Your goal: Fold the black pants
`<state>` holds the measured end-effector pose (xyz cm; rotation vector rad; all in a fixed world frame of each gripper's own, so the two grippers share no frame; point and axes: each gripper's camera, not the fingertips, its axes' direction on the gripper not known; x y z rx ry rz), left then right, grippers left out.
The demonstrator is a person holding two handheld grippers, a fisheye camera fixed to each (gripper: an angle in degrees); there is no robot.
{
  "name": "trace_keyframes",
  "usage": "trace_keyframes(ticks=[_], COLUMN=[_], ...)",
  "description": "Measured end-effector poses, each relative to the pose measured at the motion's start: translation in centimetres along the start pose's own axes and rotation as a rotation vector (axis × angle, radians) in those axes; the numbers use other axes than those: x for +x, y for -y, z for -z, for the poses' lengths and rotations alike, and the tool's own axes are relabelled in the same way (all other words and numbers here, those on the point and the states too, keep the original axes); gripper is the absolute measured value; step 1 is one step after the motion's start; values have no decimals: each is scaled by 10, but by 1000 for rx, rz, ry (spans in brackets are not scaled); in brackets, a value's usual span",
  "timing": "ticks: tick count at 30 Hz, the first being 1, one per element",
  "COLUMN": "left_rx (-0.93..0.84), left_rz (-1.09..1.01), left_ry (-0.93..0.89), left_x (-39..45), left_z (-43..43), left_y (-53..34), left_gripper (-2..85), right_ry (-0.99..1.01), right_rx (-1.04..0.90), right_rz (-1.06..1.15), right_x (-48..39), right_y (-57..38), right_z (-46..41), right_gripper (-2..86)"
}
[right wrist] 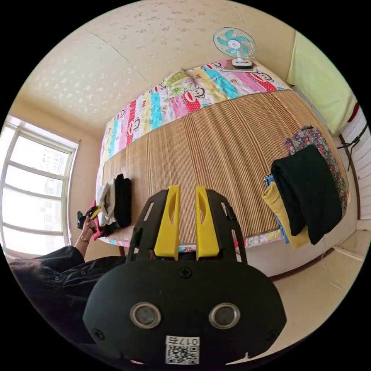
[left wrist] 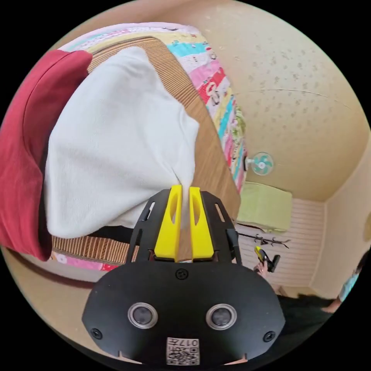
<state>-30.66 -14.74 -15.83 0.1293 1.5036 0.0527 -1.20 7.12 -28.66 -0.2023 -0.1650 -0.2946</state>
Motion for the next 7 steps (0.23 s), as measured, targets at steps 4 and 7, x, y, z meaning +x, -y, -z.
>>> trace_keyframes(ticks=[4, 7], left_rx=[70, 104], left_rz=[-456, -823], left_ry=[-376, -648], left_x=[68, 133], left_z=[116, 177], left_y=[-87, -158], left_gripper=[38, 36], right_ry=[357, 512], right_rx=[10, 23], right_rz=[193, 402], right_x=[-35, -85], right_y=[-8, -7], right_z=[3, 5], right_gripper=[116, 132])
